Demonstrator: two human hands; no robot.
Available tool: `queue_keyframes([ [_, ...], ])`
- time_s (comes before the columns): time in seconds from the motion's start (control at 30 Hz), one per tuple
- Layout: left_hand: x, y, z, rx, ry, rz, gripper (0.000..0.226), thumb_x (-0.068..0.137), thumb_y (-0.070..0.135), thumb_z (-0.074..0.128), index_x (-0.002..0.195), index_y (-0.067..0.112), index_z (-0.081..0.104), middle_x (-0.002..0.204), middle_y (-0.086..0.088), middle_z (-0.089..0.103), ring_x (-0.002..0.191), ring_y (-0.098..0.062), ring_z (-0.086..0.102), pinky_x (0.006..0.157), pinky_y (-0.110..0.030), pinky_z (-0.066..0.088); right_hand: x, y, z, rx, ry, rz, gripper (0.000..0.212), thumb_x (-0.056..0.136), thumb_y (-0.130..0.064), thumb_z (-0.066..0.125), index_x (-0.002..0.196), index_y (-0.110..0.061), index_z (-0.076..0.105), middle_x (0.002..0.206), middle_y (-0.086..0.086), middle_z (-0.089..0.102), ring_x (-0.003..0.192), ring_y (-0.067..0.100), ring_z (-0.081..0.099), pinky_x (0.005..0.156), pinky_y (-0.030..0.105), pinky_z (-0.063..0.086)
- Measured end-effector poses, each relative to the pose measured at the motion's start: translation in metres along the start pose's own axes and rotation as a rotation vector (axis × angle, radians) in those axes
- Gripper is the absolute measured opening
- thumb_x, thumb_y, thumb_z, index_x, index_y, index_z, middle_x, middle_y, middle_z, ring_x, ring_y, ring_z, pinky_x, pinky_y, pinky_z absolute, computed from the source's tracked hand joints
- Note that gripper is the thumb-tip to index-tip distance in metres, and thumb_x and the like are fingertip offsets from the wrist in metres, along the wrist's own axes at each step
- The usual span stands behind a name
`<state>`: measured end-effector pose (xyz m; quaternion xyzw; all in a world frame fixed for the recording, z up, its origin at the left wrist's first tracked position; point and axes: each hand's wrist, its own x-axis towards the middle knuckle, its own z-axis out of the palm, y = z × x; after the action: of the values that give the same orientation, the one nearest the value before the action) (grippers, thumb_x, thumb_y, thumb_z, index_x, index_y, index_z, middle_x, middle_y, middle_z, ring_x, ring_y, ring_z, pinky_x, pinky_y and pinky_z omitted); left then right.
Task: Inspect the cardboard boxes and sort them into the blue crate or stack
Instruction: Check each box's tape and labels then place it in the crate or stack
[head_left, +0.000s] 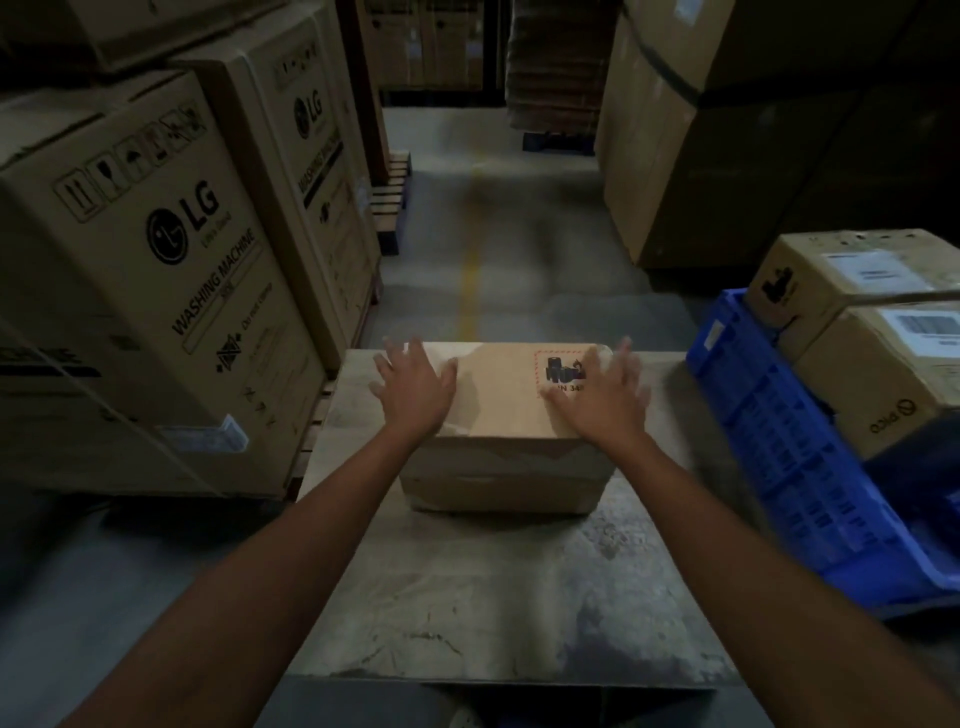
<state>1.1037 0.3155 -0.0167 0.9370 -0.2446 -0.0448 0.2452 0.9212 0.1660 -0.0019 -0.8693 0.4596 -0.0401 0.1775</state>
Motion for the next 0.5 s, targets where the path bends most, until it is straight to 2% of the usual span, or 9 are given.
queue_keyframes([
  [0.07, 0.006, 0.002, -0.006, -0.084, -0.052, -0.126, 0.076, 0.096, 0.058, 0.048, 0.155, 0.017, 0.023, 0.163, -0.019, 0.016, 0.141, -0.045, 0.032, 0.108, -0.056, 0.036, -0.001, 0.008, 0.006, 0.177, -0.045, 0.14, 0.097, 0.088, -0.069, 0.057, 0.161, -0.029, 0.007, 0.169, 0.011, -0.001, 0.15, 0.042, 0.021, 0.112, 0.058, 0.034],
  [0.13, 0.014, 0.0, -0.008, -0.124, -0.089, -0.16, 0.078, 0.095, 0.059, 0.05, 0.156, 0.02, 0.02, 0.155, -0.021, 0.033, 0.133, -0.045, 0.045, 0.102, -0.05, 0.042, -0.002, 0.01, 0.005, 0.287, -0.011, 0.136, 0.098, 0.09, -0.061, 0.062, 0.161, -0.029, 0.003, 0.167, 0.009, 0.017, 0.142, 0.038, 0.039, 0.105, 0.055, 0.042],
  [0.2, 0.014, -0.005, -0.007, -0.124, -0.093, -0.126, 0.078, 0.094, 0.06, 0.051, 0.156, 0.022, 0.021, 0.147, -0.021, 0.044, 0.129, -0.043, 0.048, 0.1, -0.049, 0.043, -0.006, 0.012, 0.002, 0.422, 0.03, 0.135, 0.101, 0.091, -0.053, 0.066, 0.161, -0.032, -0.004, 0.162, 0.007, 0.029, 0.139, 0.035, 0.044, 0.103, 0.053, 0.043],
  [0.3, 0.009, -0.012, -0.006, -0.064, -0.092, -0.066, 0.074, 0.095, 0.063, 0.046, 0.155, 0.025, 0.025, 0.145, -0.023, 0.043, 0.128, -0.044, 0.047, 0.1, -0.05, 0.043, -0.014, 0.016, 0.002, 0.579, 0.068, 0.186, 0.105, 0.091, -0.052, 0.068, 0.16, -0.03, -0.007, 0.156, 0.008, 0.042, 0.135, 0.036, 0.05, 0.103, 0.051, 0.046],
  [0.43, 0.012, -0.017, -0.013, -0.186, -0.041, -0.057, 0.068, 0.094, 0.066, 0.043, 0.148, 0.025, 0.04, 0.142, -0.02, 0.049, 0.128, -0.041, 0.049, 0.102, -0.049, 0.042, -0.024, 0.015, -0.001, 0.603, 0.162, 0.122, 0.077, 0.093, -0.056, 0.06, 0.157, -0.024, 0.031, 0.147, 0.005, 0.051, 0.13, 0.028, 0.053, 0.101, 0.043, 0.047],
  [0.5, 0.007, -0.016, -0.02, -0.278, 0.036, -0.034, 0.06, 0.096, 0.064, 0.042, 0.14, 0.023, 0.047, 0.134, -0.02, 0.054, 0.121, -0.04, 0.053, 0.098, -0.046, 0.045, -0.029, 0.012, -0.008, 0.697, 0.238, 0.125, 0.079, 0.084, -0.071, 0.049, 0.15, -0.029, 0.039, 0.142, 0.004, 0.053, 0.121, 0.026, 0.059, 0.099, 0.047, 0.05],
])
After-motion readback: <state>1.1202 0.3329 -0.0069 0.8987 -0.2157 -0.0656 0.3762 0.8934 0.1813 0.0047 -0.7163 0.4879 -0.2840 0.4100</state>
